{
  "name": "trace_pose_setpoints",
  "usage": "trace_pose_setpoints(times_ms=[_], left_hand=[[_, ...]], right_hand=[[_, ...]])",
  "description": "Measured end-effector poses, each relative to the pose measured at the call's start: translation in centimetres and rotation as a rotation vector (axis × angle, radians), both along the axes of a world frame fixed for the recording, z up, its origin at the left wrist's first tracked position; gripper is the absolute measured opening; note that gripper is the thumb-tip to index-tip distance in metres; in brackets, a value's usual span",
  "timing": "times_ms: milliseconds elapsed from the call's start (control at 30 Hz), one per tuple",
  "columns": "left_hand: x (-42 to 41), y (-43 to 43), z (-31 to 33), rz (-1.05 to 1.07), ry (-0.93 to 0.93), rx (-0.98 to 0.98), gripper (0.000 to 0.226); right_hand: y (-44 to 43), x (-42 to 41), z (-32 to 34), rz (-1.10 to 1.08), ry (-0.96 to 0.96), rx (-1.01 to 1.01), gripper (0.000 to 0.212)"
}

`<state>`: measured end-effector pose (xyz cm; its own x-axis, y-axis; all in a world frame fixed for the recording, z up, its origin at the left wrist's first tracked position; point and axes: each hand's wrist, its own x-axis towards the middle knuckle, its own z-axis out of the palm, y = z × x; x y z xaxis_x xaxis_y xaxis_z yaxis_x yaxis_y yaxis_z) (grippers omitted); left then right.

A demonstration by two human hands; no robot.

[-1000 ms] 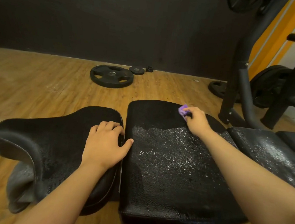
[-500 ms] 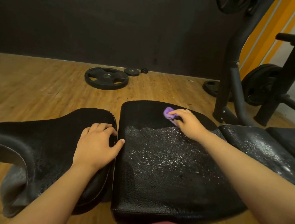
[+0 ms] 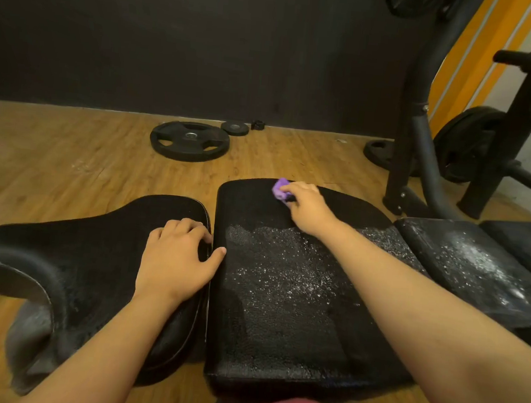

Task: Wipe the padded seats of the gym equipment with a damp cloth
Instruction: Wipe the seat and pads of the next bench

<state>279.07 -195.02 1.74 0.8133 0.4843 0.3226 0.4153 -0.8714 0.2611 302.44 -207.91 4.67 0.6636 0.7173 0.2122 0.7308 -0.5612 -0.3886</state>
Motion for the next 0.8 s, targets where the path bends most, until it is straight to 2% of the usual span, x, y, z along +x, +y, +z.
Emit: trace_pose_setpoints(times_ms=[133,233,333,567,733,800], left_hand=[[-0.3,-0.1,-0.1,0.001,-0.005,-0.009,0.06],[-0.4,-0.1,-0.1,-0.003,-0.011,-0.018,0.065],[-0.5,-0.2,-0.1,0.0,-0.023,-0.025,0.059],[-0.4,-0.2,0.0,0.006,-0.028,-0.028,0.065],[-0.3,-0.2,-0.1,0.016,-0.033,-0.03,0.063],[-0.2,-0.2,0.0,0.016,-0.03,-0.029,0.06]], right_hand=[[0.2,-2.0,-0.3,0.183,-0.009,-0.004,0.04],[-1.8,-0.7,-0.5,0.219,0.01,0.015,0.041],[-4.6,1.0,-0.8,0.14,0.042,0.043,0.043],[-12.1,6.5,-1.4,-0.141,0.043,0.0,0.033],[-10.1,6.6,-1.4,-0.298,0.122,0.042,0.032],[-8.8,5.9,-1.4,-0.279,0.185,0.047,0.038]])
